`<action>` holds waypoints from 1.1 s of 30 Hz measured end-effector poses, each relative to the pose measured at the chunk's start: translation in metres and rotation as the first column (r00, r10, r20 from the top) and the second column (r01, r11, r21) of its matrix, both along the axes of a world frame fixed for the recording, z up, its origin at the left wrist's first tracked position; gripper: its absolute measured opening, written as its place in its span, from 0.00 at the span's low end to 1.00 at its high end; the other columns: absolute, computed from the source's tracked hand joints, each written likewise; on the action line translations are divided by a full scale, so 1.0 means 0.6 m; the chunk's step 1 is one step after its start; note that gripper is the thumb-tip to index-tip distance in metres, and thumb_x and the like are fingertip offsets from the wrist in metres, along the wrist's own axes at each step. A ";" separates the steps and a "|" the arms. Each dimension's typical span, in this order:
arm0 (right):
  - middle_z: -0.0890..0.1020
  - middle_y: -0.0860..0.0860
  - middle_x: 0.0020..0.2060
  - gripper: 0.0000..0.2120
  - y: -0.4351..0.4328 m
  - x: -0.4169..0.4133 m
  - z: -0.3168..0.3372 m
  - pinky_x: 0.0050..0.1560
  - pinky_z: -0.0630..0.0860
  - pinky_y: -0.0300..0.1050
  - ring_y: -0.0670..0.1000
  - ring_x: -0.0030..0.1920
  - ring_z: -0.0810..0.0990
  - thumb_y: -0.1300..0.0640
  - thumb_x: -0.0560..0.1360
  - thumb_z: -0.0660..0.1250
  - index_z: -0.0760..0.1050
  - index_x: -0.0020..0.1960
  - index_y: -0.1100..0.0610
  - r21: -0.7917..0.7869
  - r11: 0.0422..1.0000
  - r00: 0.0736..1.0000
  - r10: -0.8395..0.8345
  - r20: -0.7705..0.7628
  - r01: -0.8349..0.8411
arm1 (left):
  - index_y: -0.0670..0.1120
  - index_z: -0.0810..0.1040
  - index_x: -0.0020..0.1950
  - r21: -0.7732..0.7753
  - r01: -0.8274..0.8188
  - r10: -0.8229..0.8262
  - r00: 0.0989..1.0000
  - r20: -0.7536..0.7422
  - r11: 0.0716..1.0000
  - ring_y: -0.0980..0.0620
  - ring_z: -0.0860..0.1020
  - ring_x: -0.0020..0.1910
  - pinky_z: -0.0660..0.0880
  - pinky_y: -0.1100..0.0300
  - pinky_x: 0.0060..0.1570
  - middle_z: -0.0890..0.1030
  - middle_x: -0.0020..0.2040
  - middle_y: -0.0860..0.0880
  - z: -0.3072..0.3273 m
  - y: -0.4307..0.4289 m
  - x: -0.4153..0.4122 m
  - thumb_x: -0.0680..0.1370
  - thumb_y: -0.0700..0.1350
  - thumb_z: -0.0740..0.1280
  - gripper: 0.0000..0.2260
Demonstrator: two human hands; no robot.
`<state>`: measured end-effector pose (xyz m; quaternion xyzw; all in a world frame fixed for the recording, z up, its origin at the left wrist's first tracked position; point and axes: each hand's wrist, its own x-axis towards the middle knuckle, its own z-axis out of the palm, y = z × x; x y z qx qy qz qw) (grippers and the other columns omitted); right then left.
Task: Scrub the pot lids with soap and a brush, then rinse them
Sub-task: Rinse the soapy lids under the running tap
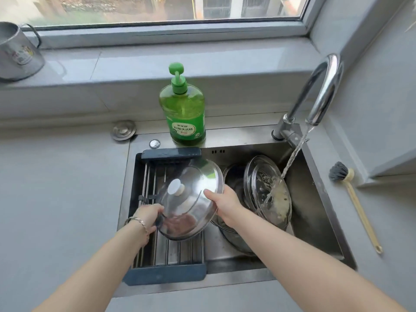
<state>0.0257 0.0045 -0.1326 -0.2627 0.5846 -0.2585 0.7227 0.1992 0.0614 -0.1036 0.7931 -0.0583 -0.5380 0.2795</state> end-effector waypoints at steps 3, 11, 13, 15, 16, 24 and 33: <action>0.79 0.58 0.57 0.16 0.014 0.036 -0.022 0.61 0.74 0.58 0.59 0.56 0.78 0.59 0.74 0.68 0.71 0.60 0.59 0.033 0.999 1.000 0.008 0.017 -0.008 | 0.42 0.71 0.46 -0.016 0.191 -0.183 0.960 0.213 0.982 0.48 0.69 0.36 0.64 0.58 0.40 0.70 0.39 0.43 -0.007 -0.018 0.010 0.76 0.36 0.63 0.02; 0.73 0.59 0.62 0.31 -0.005 -0.003 -0.034 0.60 0.70 0.48 0.59 0.62 0.72 0.42 0.77 0.60 0.62 0.70 0.63 0.005 0.772 0.575 0.477 -0.664 -0.635 | 0.43 0.67 0.67 -0.015 0.434 -0.384 0.814 0.436 0.901 0.45 0.72 0.51 0.68 0.57 0.48 0.71 0.65 0.40 0.003 -0.031 -0.038 0.77 0.44 0.62 0.18; 0.78 0.56 0.47 0.20 -0.016 -0.019 -0.028 0.53 0.71 0.47 0.58 0.52 0.77 0.45 0.78 0.60 0.74 0.54 0.62 -0.062 0.758 0.634 0.493 -0.596 -0.649 | 0.44 0.67 0.67 -0.011 0.463 -0.410 0.794 0.448 0.886 0.44 0.72 0.54 0.69 0.57 0.50 0.69 0.66 0.41 0.006 -0.035 -0.062 0.78 0.43 0.62 0.18; 0.78 0.55 0.39 0.16 -0.017 -0.045 -0.020 0.47 0.71 0.47 0.56 0.44 0.77 0.50 0.78 0.60 0.76 0.46 0.62 -0.147 0.764 0.692 0.462 -0.556 -0.628 | 0.44 0.67 0.67 -0.028 0.502 -0.434 0.774 0.461 0.865 0.46 0.71 0.53 0.66 0.59 0.49 0.69 0.65 0.42 0.012 -0.039 -0.089 0.78 0.41 0.61 0.18; 0.77 0.54 0.40 0.13 -0.014 -0.063 -0.016 0.48 0.69 0.45 0.54 0.43 0.76 0.52 0.78 0.61 0.77 0.49 0.61 -0.194 0.742 0.679 0.433 -0.593 -0.642 | 0.43 0.67 0.67 -0.037 0.517 -0.445 0.769 0.460 0.855 0.48 0.70 0.50 0.65 0.61 0.48 0.69 0.63 0.43 0.014 -0.041 -0.101 0.77 0.40 0.61 0.18; 0.67 0.55 0.62 0.26 0.015 -0.232 -0.048 0.63 0.67 0.47 0.55 0.63 0.66 0.46 0.75 0.64 0.64 0.69 0.56 -0.063 0.660 0.246 0.188 -0.951 -0.748 | 0.45 0.71 0.62 -0.065 0.535 -0.459 0.776 0.432 0.843 0.50 0.71 0.50 0.68 0.58 0.54 0.73 0.61 0.45 0.016 -0.048 -0.180 0.77 0.39 0.60 0.14; 0.77 0.54 0.54 0.14 0.001 -0.261 -0.101 0.51 0.73 0.47 0.56 0.54 0.77 0.49 0.77 0.62 0.73 0.56 0.59 0.155 0.618 0.199 0.465 -0.863 -0.770 | 0.48 0.73 0.52 -0.091 0.554 -0.472 0.774 0.421 0.828 0.54 0.75 0.42 0.70 0.63 0.38 0.77 0.47 0.50 0.016 -0.032 -0.236 0.76 0.39 0.61 0.07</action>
